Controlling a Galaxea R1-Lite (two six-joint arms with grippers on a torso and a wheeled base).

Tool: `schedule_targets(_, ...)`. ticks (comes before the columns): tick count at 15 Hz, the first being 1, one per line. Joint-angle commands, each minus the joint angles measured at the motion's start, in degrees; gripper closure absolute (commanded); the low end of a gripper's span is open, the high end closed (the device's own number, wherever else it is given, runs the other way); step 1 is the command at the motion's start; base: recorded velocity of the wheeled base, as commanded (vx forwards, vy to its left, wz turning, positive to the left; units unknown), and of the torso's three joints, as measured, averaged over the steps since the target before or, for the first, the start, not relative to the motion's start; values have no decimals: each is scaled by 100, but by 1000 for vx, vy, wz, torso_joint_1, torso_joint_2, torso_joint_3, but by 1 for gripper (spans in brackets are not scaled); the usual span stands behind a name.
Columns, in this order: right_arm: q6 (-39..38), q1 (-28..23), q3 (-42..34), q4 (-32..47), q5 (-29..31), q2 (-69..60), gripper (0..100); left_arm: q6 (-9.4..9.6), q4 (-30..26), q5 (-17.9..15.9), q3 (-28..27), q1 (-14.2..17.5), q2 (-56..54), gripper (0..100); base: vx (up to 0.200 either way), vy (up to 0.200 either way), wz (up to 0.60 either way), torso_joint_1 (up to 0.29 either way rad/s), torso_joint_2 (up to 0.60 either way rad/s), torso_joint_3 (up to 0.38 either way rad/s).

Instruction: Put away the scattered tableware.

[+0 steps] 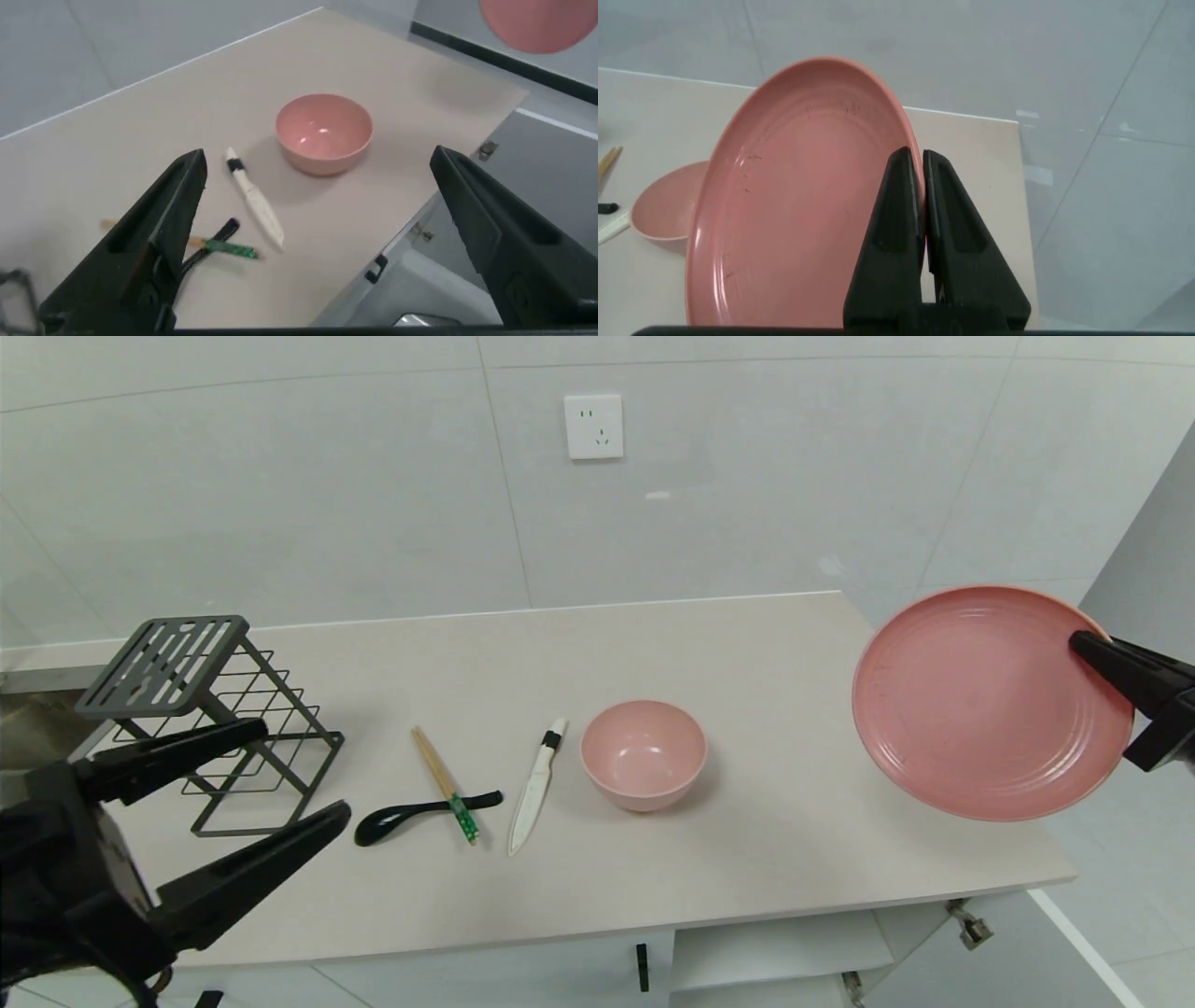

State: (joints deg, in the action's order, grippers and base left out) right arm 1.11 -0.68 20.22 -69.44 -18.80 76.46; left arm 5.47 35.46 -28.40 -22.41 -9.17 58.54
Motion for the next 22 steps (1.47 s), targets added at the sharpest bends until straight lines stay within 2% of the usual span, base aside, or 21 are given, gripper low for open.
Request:
schedule_targets(1,12,7,-19,0,-1,-52,100,-11,760,-227,-62,-349,1169,0,0,0,0,0,0,0)
schedule_targets(2,21,-2,-62,-8,-1,-61,100,-20,1182,-271,-62,-507,1546,0,0,0,0,0,0,0)
schedule_targets(4,21,7,-62,-8,-1,-123,100,-46,1411,-271,-150,-525,1907,0,0,0,0,0,0,0)
schedule_targets(6,21,7,-71,-8,-1,-96,100,-46,1516,-183,-466,-533,2390,0,0,0,0,0,0,0)
schedule_targets(9,30,7,-106,-17,-1,-26,100,-99,1578,221,-1003,-542,3216,0,0,0,0,0,0,0)
schedule_targets(11,30,7,-133,-26,-1,36,100,-354,1578,520,-1460,-657,3612,0,0,0,0,0,0,0)
schedule_targets(13,38,7,-150,-44,-10,115,100,-644,1560,1039,-1688,-920,3823,0,0,0,0,0,0,0)
schedule_targets(14,38,7,-168,-44,-10,141,100,-723,1534,1170,-1767,-999,3911,0,0,0,0,0,0,0)
schedule_targets(15,65,7,-177,-44,-10,185,100,-758,1499,1346,-1917,-1078,4148,0,0,0,0,0,0,0)
schedule_targets(18,65,-2,-177,-52,-10,220,100,-758,1446,1575,-2277,-1272,4886,0,0,0,0,0,0,0)
schedule_targets(20,65,-2,-186,-96,-10,255,100,-758,1376,1671,-2541,-1386,5141,0,0,0,0,0,0,0)
schedule_targets(22,82,-2,-186,-105,-10,291,100,-758,1024,1680,-2839,-1395,5247,0,0,0,0,0,0,0)
